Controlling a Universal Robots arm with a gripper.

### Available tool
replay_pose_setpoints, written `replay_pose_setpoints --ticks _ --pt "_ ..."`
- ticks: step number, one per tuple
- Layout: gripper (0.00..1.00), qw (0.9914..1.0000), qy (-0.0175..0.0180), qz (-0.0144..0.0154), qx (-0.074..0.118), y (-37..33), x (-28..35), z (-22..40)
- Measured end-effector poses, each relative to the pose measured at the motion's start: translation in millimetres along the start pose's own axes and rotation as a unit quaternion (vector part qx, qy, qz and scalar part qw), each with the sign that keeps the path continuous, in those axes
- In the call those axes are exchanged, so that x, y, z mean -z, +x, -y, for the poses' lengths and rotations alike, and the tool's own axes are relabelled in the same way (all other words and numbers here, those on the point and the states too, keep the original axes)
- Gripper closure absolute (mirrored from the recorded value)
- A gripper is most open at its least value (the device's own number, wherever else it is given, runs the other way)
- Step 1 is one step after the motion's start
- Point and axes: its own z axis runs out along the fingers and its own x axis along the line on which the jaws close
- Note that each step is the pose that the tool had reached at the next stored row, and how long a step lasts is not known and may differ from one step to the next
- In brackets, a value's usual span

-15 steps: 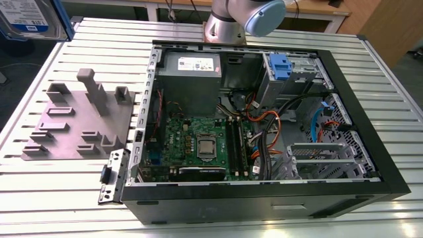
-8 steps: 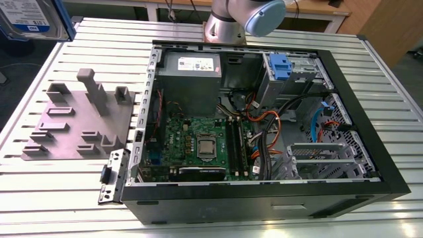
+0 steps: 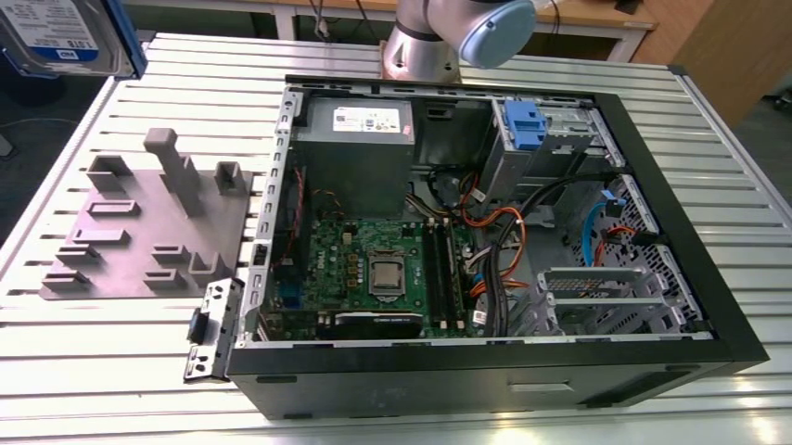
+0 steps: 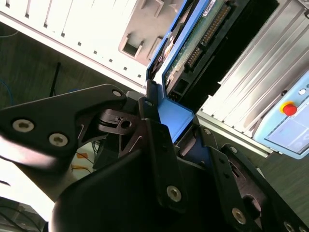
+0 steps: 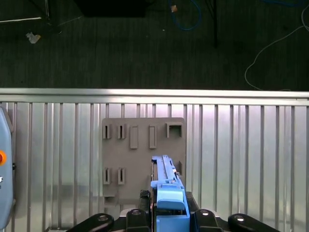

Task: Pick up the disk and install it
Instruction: 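Pick up the disk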

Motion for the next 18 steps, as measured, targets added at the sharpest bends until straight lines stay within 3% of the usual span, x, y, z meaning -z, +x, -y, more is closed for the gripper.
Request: replay_pose_setpoints --ticks 8,18 --pt "0.64 1.00000 0.0000 -0.0006 0.000 11.4 0.0 0.8" --pt "0.64 1.00000 -0.0001 -0.0008 0.000 12.6 0.1 4.2"
